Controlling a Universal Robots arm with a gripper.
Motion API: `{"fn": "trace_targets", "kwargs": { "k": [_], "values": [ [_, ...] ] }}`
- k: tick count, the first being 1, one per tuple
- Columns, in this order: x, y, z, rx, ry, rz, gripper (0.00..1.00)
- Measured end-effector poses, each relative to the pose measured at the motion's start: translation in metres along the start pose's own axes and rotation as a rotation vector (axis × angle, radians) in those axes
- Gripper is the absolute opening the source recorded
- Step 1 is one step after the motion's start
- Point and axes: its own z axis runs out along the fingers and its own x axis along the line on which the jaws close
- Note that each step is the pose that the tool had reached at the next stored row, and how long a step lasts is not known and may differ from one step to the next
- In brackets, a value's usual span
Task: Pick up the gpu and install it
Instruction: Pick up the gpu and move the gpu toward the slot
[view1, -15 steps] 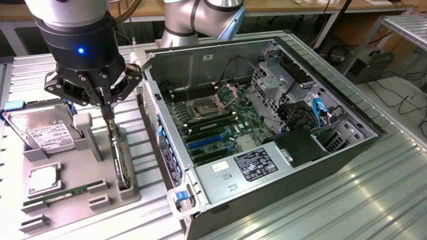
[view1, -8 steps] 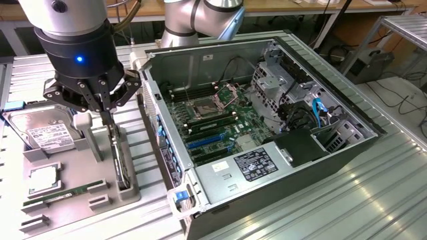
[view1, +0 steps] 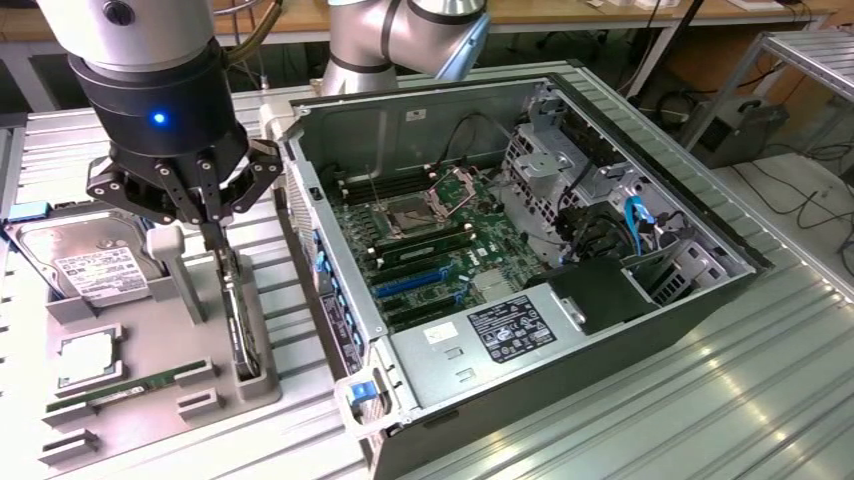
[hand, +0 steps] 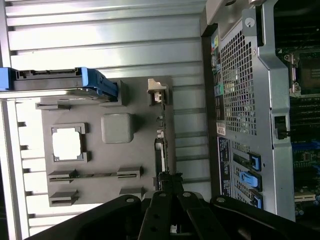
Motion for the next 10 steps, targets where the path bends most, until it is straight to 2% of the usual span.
{"fn": "trace_targets", "kwargs": {
  "k": [3,4,5,8,10],
  "values": [
    [0.0,0.0,0.0,0.0,0.0,0.0,0.11],
    [0.0,0.0,0.0,0.0,0.0,0.0,0.17],
    [0.0,0.0,0.0,0.0,0.0,0.0,0.17],
    [0.0,0.0,0.0,0.0,0.0,0.0,0.36],
    [0.0,0.0,0.0006,-0.0001,0.0,0.0,0.36]
  ]
}}
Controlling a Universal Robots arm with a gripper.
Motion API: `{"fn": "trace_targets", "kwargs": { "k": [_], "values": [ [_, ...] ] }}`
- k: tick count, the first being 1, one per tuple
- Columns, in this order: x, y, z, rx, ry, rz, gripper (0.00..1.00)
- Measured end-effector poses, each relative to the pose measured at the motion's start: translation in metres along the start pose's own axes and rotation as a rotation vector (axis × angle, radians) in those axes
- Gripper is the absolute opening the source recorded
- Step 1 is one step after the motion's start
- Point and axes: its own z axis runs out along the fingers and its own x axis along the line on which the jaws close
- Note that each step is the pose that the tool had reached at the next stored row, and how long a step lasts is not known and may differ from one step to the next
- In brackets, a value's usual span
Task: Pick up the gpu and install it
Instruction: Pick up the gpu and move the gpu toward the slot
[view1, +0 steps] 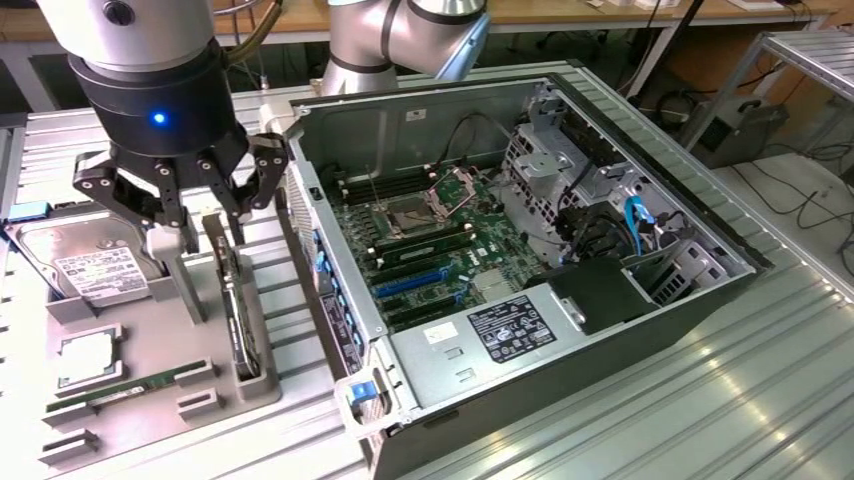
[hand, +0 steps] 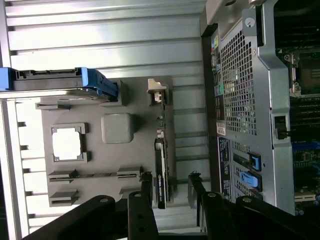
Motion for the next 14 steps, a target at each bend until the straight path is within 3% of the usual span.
{"fn": "trace_targets", "kwargs": {
  "k": [1,14],
  "values": [
    [0.0,-0.0001,0.0016,-0.0001,-0.0001,0.0,0.42],
    [0.009,-0.0016,0.0299,0.0009,-0.0001,0.0,0.42]
  ]
}}
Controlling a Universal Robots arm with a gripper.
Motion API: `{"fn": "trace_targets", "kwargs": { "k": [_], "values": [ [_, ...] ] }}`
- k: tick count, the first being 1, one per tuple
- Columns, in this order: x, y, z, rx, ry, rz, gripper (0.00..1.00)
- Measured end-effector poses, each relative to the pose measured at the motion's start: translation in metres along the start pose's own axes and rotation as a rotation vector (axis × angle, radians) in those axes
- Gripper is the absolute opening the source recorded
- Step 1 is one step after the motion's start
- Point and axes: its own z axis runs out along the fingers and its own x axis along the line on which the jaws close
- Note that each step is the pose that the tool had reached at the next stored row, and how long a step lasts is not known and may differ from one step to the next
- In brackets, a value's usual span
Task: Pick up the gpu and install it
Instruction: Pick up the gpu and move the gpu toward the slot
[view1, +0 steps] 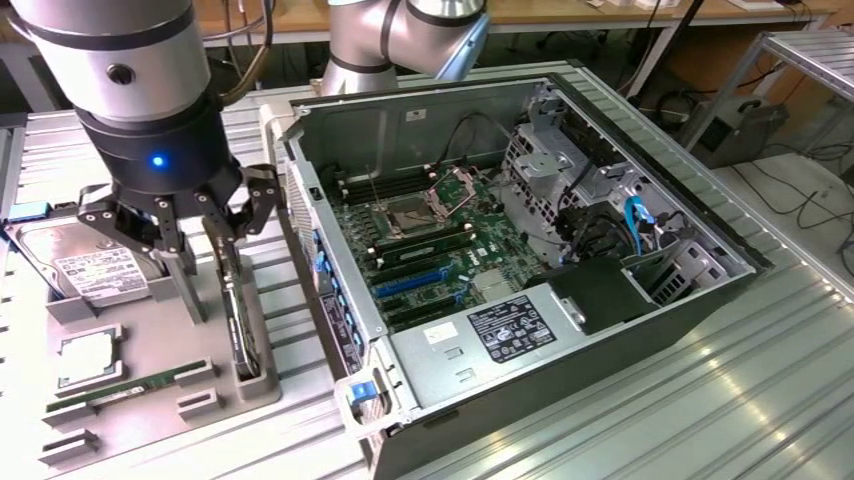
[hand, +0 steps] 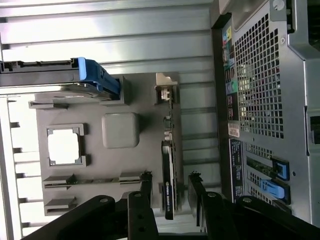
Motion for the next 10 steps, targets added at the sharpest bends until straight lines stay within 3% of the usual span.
{"fn": "trace_targets", "kwargs": {
  "k": [10],
  "values": [
    [0.0,-0.0012,0.0211,-0.0001,-0.0014,0.0,0.42]
  ]
}}
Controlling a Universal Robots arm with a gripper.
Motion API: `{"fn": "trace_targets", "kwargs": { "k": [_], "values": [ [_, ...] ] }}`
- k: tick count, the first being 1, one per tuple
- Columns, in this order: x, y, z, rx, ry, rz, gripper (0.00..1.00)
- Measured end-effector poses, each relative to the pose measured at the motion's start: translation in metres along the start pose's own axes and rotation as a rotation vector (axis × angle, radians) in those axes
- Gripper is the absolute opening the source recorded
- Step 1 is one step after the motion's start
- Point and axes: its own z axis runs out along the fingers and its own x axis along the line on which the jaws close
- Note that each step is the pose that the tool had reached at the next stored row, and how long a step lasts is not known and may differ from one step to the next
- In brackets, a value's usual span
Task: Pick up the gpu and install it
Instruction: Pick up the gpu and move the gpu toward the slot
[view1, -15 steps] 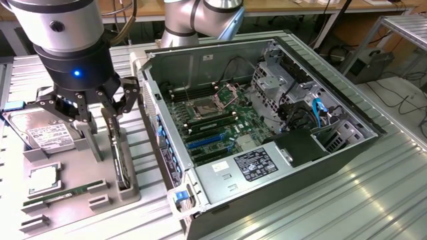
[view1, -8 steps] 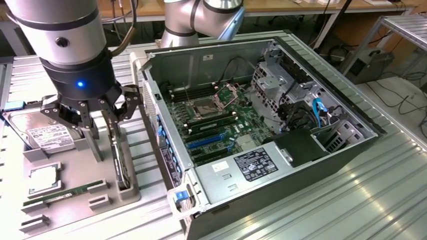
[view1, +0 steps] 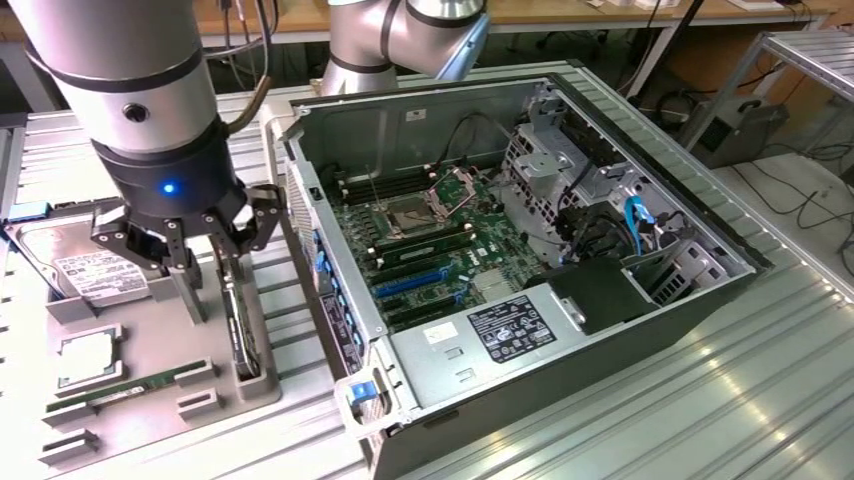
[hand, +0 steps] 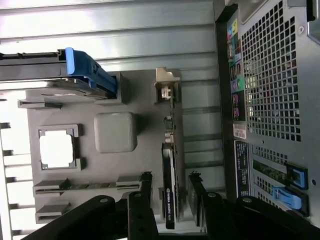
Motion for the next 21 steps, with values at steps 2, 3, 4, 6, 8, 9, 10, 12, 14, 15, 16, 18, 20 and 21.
{"fn": "trace_targets", "kwargs": {
  "k": [2,3,4,6,8,9,10,12,14,15,16,18,20,21],
  "values": [
    [0.0,-0.0003,0.0037,0.0,-0.0003,0.0,0.42],
    [0.0,-0.0004,0.0055,0.0,-0.0005,0.0,0.42],
    [0.0,-0.0006,0.0074,-0.0001,-0.0007,0.0,0.42],
    [0.0,-0.0008,0.011,0.0,-0.0012,0.0,0.42],
    [0.0,-0.0011,0.0147,-0.0001,-0.0017,0.0,0.42],
    [0.0,-0.0012,0.0167,-0.0001,-0.002,0.0,0.42],
    [0.0,-0.0013,0.0186,-0.0001,-0.0023,0.0,0.42],
    [0.0,-0.0015,0.0222,-0.0002,-0.0029,0.001,0.42],
    [0.001,-0.0018,0.0258,-0.0002,-0.0036,0.001,0.42],
    [0.001,-0.0019,0.0276,-0.0002,-0.0039,0.001,0.42],
    [0.001,-0.002,0.0293,-0.0002,-0.0043,0.001,0.42],
    [0.001,-0.0021,0.0328,-0.0004,-0.0053,0.001,0.42],
    [0.001,-0.0023,0.0362,-0.0004,-0.0061,0.001,0.42],
    [0.001,-0.0024,0.0379,-0.0005,-0.0066,0.001,0.42]
  ]
}}
